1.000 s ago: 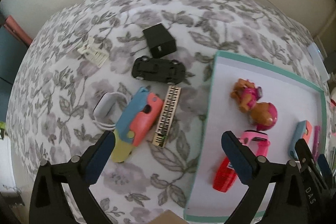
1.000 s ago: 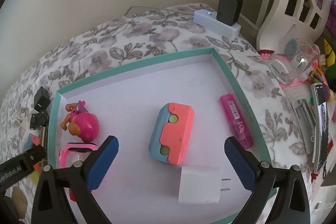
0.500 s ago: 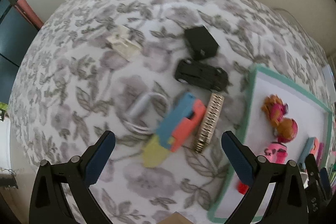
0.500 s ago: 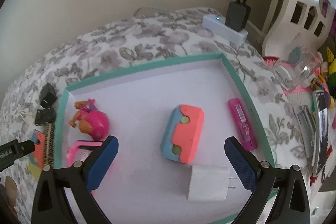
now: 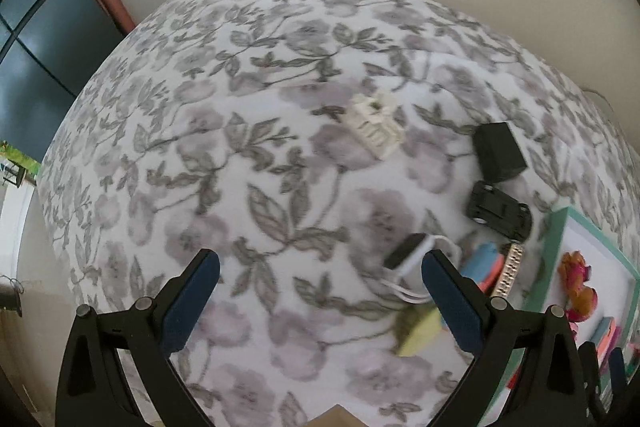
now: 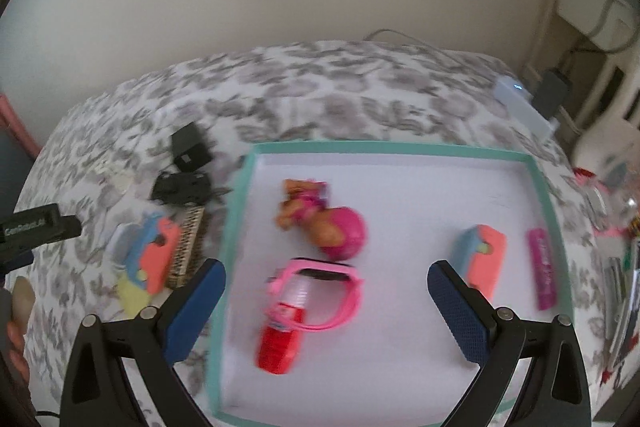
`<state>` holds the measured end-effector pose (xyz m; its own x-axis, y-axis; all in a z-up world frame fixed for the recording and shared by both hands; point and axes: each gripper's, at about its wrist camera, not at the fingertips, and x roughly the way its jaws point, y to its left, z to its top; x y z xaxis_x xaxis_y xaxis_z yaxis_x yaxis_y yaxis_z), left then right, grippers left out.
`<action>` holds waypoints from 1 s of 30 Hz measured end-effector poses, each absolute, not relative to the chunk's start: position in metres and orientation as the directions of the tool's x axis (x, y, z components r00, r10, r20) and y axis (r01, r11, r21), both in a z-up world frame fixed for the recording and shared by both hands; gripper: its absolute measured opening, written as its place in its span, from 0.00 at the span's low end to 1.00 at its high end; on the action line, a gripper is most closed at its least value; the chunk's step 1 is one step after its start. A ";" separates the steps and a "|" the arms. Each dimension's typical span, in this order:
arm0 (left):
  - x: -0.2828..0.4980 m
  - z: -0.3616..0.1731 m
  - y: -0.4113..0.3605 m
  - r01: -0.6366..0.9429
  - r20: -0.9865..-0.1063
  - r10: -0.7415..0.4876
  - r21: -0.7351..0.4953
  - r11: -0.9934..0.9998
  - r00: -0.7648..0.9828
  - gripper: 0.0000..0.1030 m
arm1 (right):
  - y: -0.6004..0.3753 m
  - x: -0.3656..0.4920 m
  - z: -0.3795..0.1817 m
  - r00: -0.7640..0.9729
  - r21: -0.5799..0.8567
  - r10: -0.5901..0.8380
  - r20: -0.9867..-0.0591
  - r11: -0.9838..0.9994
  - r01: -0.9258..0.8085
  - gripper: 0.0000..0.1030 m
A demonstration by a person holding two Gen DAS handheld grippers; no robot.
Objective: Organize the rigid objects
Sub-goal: 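Withdraw both grippers from the tray toward the remaining items, then grasp the white watch with the left gripper while the right gripper approaches the gold comb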
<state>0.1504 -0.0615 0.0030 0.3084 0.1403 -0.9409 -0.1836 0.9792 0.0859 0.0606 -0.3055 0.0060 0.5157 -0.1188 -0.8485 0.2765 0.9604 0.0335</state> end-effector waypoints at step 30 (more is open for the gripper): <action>0.184 -0.036 -0.050 -0.153 -0.973 0.000 -0.037 0.988 0.233 0.98 | -0.258 0.125 -0.021 0.468 0.004 -0.085 -0.879 0.983 0.186 1.00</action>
